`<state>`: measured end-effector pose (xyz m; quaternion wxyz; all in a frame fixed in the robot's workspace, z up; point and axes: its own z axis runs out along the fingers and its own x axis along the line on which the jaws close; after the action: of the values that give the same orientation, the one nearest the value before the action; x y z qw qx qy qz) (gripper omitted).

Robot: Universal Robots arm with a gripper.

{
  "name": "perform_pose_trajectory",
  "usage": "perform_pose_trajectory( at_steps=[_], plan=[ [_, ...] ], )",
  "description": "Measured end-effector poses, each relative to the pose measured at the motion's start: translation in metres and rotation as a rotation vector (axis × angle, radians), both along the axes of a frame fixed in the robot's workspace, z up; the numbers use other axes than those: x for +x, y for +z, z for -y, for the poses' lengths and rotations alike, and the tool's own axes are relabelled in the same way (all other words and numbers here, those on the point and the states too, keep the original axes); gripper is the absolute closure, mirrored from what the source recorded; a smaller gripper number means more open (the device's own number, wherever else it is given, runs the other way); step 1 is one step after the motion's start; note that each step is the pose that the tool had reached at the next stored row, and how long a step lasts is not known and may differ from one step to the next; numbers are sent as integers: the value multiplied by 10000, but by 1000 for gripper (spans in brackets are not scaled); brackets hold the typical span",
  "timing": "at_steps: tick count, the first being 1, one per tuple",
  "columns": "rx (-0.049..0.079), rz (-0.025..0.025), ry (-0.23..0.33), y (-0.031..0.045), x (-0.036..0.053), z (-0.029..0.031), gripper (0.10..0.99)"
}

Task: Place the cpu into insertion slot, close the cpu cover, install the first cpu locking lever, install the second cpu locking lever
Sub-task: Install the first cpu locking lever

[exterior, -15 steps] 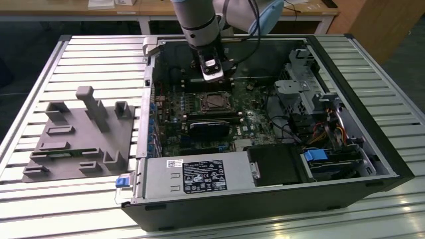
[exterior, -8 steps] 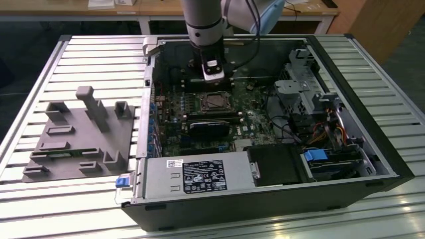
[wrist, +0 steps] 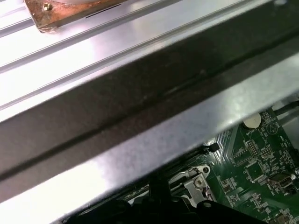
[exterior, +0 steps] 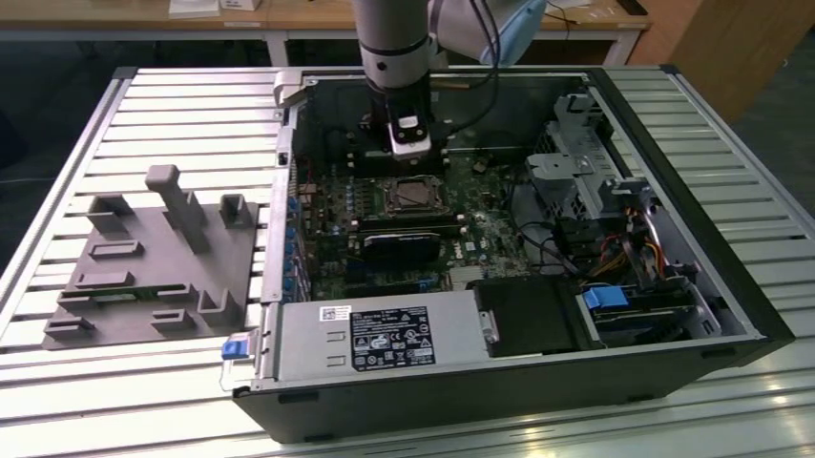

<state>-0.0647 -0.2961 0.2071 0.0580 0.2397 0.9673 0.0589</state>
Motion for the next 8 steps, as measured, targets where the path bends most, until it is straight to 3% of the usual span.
perform_pose_trajectory(
  at_steps=[4, 8],
  plan=[
    [-30, 2, -2, -1, 0, 21, 980],
    [-264, 0, 1, 0, 0, 44, 980]
  ],
)
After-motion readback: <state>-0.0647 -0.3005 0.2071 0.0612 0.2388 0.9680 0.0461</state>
